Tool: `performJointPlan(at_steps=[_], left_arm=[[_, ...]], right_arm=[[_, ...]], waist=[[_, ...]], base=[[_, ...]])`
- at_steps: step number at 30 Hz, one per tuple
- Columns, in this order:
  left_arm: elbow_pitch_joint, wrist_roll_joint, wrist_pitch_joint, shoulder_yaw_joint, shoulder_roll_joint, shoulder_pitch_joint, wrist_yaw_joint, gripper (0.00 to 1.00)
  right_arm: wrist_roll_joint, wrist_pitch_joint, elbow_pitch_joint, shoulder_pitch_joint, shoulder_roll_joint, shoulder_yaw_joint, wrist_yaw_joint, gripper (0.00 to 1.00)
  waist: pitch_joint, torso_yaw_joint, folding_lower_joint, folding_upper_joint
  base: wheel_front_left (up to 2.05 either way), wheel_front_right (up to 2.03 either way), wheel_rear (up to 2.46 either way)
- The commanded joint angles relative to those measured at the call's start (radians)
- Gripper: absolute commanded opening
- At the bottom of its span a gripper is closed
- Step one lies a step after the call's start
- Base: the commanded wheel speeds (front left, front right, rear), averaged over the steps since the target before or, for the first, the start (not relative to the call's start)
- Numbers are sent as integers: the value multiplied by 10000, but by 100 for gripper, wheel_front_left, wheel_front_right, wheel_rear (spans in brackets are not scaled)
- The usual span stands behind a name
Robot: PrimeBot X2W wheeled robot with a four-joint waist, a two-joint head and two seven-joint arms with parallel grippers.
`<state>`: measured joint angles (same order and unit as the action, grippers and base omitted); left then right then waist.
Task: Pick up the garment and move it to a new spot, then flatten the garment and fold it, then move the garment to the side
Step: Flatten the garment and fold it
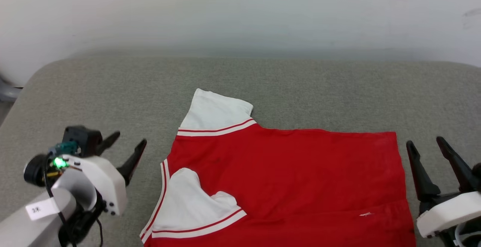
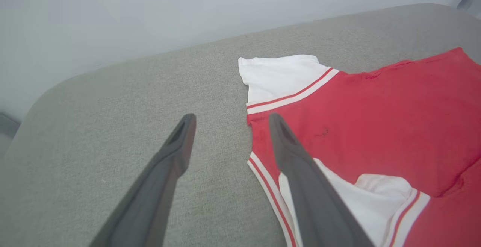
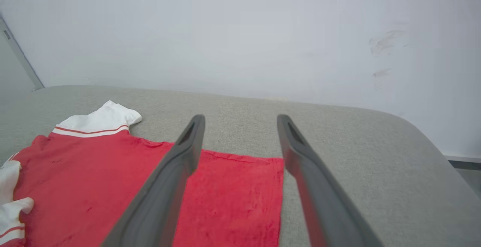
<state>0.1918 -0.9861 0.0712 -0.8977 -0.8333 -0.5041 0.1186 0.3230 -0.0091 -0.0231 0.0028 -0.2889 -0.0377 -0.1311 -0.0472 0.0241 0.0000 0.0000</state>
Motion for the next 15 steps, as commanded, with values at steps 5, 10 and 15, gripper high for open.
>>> performJointPlan(at_steps=[5, 10, 15], left_arm=[[386, 427, 143, 230, 273, -1124, -134, 100], [995, 725, -440, 178, 594, -2530, -602, 100], [1723, 822, -1592, 90, 788, -4025, -1127, 100]], right_arm=[[-858, -753, -591, -150, 573, 120, 9, 100], [-1399, -1048, -912, -232, 938, 394, 9, 100], [-1520, -1290, -955, -536, 1174, 570, 10, 100]], waist=[[-401, -442, 0, 0], [-1023, -799, 0, 0], [-1868, -1209, 0, 0]], base=[[0, 0, 0], [0, 0, 0], [0, 0, 0]])
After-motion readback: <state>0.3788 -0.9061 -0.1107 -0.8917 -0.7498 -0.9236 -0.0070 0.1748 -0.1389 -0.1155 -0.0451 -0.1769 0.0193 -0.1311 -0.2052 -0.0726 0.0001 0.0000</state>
